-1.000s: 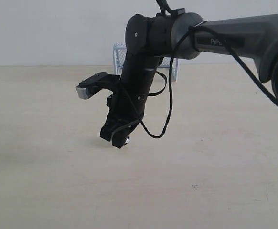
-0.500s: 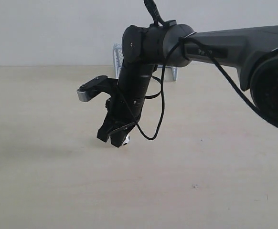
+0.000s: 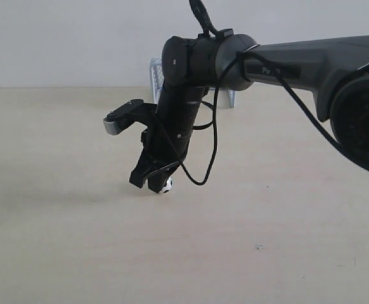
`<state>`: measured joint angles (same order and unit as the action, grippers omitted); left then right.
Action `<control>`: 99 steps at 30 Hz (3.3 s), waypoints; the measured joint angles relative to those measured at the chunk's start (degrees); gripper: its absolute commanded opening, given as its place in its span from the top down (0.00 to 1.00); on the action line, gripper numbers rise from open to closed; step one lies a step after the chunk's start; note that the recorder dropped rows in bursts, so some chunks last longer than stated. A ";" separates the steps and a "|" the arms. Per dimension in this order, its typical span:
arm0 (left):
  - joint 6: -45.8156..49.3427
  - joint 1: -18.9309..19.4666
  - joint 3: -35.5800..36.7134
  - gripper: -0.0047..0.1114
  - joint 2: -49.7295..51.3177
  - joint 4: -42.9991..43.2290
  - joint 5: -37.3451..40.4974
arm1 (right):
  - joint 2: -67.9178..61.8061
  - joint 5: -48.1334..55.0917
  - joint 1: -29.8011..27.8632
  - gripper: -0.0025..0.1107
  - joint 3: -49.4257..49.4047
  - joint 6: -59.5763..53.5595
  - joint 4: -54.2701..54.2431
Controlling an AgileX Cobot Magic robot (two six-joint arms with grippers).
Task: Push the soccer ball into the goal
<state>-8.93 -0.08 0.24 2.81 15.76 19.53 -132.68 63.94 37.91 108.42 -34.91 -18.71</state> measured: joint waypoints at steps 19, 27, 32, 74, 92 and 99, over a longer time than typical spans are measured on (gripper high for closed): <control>0.00 0.00 0.00 0.91 0.00 0.00 0.00 | -0.85 -0.15 0.00 0.98 0.00 0.10 0.10; 0.00 0.00 0.00 0.91 0.00 0.00 0.00 | -0.94 0.09 0.00 0.98 0.00 0.21 0.10; 0.00 0.00 0.00 0.91 0.00 0.00 0.00 | -0.98 0.09 0.00 0.98 0.00 0.21 0.10; 0.00 0.00 0.00 0.91 0.00 0.00 0.00 | -0.31 -6.02 -0.12 0.98 0.09 -2.08 8.69; 0.00 0.00 0.00 0.91 0.00 0.00 0.00 | 7.04 4.26 0.22 0.98 0.09 -4.09 2.09; 0.00 0.00 0.00 0.91 0.00 0.00 0.00 | 9.19 5.43 0.22 0.98 0.09 -2.28 3.39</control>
<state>-8.93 -0.08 0.24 2.81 15.76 19.53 -123.50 69.38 38.13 108.51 -37.19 -15.33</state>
